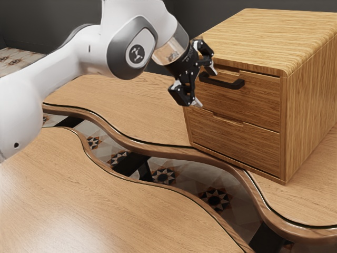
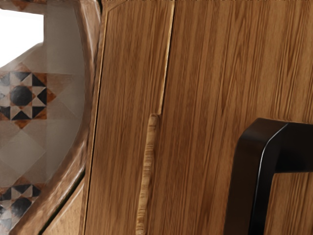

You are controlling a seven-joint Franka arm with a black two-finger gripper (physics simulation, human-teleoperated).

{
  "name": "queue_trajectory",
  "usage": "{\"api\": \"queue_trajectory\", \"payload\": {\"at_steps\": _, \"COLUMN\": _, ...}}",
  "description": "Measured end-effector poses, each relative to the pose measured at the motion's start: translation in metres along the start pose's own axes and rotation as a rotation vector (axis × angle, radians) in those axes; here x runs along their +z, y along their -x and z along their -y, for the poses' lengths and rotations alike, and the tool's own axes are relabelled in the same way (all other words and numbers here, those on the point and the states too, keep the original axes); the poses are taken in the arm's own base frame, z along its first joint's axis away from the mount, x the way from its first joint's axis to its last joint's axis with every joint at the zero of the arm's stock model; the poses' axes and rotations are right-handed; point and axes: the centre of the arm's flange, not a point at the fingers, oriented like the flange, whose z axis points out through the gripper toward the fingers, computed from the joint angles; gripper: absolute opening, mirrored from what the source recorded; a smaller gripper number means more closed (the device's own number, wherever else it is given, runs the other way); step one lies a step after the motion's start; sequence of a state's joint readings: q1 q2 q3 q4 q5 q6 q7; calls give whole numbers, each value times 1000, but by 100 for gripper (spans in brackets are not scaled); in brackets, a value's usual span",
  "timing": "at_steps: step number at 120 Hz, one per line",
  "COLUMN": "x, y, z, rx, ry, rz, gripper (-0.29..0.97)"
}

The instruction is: Pull the drawer handle with one arm to open the drawer

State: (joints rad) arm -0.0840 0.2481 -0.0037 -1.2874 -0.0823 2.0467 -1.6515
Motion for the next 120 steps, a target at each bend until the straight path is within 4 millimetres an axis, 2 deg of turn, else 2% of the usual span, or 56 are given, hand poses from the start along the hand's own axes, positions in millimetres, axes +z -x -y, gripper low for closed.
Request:
{"api": "queue_trajectory", "payload": {"at_steps": 14, "x": 10, "y": -3, "z": 0, "rx": -6, "ry": -9, "rz": -1, "gripper": 68}}
{"api": "queue_trajectory", "payload": {"at_steps": 47, "x": 19, "y": 5, "z": 1, "rx": -1, "ry": -17, "rz": 6, "gripper": 66}}
{"api": "queue_trajectory", "payload": {"at_steps": 100, "x": 7, "y": 3, "z": 6, "rx": -5, "ry": -14, "rz": -2, "gripper": 29}}
{"api": "queue_trajectory", "payload": {"at_steps": 110, "x": 0, "y": 7, "z": 13, "rx": 7, "ry": -17, "rz": -15, "gripper": 18}}
{"api": "queue_trajectory", "payload": {"at_steps": 120, "x": -9, "y": 9, "z": 29, "rx": 16, "ry": -19, "rz": -22, "gripper": 7}}
